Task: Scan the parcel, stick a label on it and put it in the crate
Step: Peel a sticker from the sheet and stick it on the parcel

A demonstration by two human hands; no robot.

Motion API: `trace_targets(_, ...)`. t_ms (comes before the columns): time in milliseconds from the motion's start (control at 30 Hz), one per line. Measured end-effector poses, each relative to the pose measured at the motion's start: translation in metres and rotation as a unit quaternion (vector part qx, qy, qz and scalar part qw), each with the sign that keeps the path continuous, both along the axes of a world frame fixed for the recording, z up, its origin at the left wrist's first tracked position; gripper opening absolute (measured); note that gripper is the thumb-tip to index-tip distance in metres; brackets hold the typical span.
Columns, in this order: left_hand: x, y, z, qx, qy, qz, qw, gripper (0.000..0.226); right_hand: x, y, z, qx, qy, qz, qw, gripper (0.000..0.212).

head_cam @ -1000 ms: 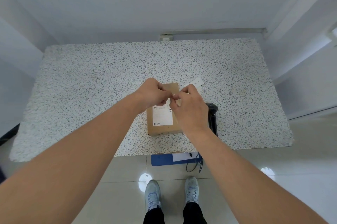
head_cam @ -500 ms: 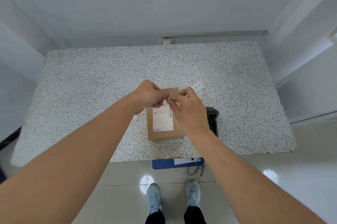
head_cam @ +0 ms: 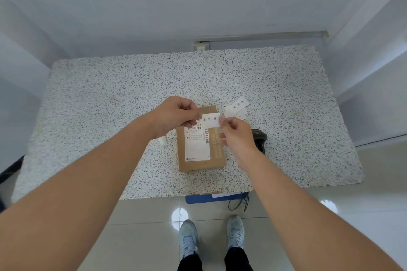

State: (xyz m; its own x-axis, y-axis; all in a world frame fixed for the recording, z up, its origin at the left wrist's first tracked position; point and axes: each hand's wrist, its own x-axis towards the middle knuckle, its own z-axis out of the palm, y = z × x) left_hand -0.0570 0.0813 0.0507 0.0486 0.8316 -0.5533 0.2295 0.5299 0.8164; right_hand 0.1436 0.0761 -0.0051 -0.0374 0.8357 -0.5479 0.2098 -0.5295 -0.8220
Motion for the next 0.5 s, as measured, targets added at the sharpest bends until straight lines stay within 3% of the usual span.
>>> trace_targets(100,-0.003,0.001,-0.002,0.001,0.016,-0.006,1.0,0.005,0.002,0.005,0.0,-0.011,0.037,-0.027,0.999,0.008)
trace_targets(200,-0.008,0.004,-0.005,0.004,0.031,-0.007,1.0,0.007,0.003,0.008,0.0,-0.014,0.052,-0.025,0.998,0.006)
trace_targets(500,-0.009,0.015,-0.027,0.023,0.184,-0.035,0.982,0.015,-0.007,0.028,-0.015,0.043,-0.052,0.013,0.998,0.01)
